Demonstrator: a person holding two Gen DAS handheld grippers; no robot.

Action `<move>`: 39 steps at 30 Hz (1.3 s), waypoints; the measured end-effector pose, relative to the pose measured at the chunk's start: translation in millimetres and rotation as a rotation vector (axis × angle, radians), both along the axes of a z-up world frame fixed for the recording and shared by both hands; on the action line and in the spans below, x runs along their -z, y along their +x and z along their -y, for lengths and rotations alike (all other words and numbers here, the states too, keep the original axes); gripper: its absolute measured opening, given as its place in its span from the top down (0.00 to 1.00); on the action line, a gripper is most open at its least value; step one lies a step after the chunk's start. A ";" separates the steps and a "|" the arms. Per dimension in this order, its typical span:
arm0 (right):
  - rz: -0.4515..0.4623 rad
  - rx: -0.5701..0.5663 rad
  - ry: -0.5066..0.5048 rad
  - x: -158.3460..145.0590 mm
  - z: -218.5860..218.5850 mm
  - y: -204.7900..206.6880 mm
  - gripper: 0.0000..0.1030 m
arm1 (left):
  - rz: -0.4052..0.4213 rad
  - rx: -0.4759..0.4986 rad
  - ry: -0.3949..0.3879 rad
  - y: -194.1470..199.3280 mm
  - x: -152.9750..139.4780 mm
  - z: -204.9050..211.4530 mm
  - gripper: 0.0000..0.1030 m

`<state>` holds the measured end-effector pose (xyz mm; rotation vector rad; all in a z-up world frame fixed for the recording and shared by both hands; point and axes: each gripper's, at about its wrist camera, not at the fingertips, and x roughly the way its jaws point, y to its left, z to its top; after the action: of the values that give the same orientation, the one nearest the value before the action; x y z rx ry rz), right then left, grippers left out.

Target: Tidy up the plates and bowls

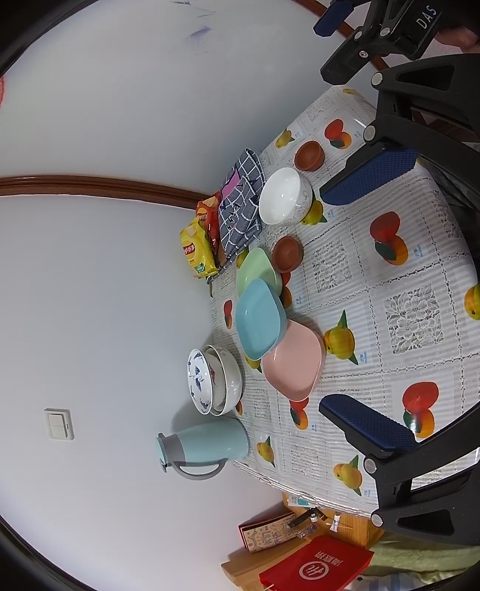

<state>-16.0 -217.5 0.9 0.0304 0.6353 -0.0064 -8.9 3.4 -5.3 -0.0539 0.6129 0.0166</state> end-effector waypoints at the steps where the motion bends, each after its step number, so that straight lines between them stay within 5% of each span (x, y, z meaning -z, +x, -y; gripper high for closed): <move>1: 0.000 0.000 0.001 0.0 0.1 -0.1 0.00 | 0.000 0.000 0.000 -0.1 0.3 0.2 0.00; 39: 0.032 -0.017 0.043 -6.8 -3.6 23.2 0.00 | -0.039 0.011 0.013 33.0 -11.0 -10.1 0.00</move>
<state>7.2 -213.8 7.7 0.0666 0.6035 0.0239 24.1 13.6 5.7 -0.0377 0.6520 0.0114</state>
